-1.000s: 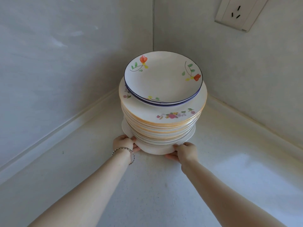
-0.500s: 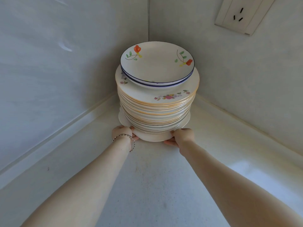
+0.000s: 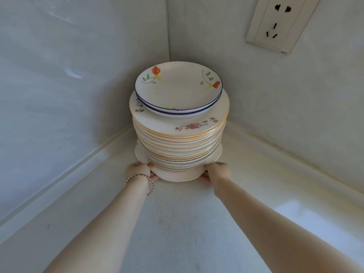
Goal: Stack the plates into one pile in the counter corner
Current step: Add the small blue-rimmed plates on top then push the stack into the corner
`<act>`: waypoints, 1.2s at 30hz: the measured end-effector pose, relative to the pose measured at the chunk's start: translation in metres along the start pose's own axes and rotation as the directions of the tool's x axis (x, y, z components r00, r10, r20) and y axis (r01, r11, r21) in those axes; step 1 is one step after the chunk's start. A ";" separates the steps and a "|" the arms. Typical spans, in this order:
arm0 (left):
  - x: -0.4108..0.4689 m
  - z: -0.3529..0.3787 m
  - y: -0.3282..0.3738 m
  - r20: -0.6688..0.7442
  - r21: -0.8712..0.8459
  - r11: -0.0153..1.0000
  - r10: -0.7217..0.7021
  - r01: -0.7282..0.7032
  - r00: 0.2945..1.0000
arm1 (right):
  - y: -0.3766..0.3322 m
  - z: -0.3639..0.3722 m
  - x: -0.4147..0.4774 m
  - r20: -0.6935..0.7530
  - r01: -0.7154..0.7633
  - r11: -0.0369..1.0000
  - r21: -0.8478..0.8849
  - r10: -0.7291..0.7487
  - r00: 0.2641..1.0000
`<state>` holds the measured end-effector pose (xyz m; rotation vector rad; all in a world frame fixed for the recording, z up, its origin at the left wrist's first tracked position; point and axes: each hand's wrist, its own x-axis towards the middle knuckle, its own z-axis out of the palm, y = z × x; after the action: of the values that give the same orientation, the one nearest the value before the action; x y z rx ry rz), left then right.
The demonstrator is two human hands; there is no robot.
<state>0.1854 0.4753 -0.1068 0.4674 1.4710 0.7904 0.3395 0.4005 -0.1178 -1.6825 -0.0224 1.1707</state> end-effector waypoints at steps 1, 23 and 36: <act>0.000 0.000 -0.001 0.004 -0.004 1.000 -0.003 0.003 1.000 | -0.005 -0.005 0.003 -0.028 0.038 0.999 0.035 -0.037 0.999; 0.004 -0.002 -0.007 0.009 0.035 0.999 -0.018 0.018 1.000 | -0.034 -0.016 0.064 -0.190 0.082 0.994 -0.067 -0.094 0.977; -0.074 -0.001 0.103 0.116 0.499 0.484 0.785 -0.718 0.609 | -0.131 -0.028 -0.045 0.006 0.644 0.611 -0.461 -0.724 0.690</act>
<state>0.1711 0.4918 0.0184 1.5961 1.5770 1.1305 0.3998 0.4177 0.0086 -1.8901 -0.8154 0.4146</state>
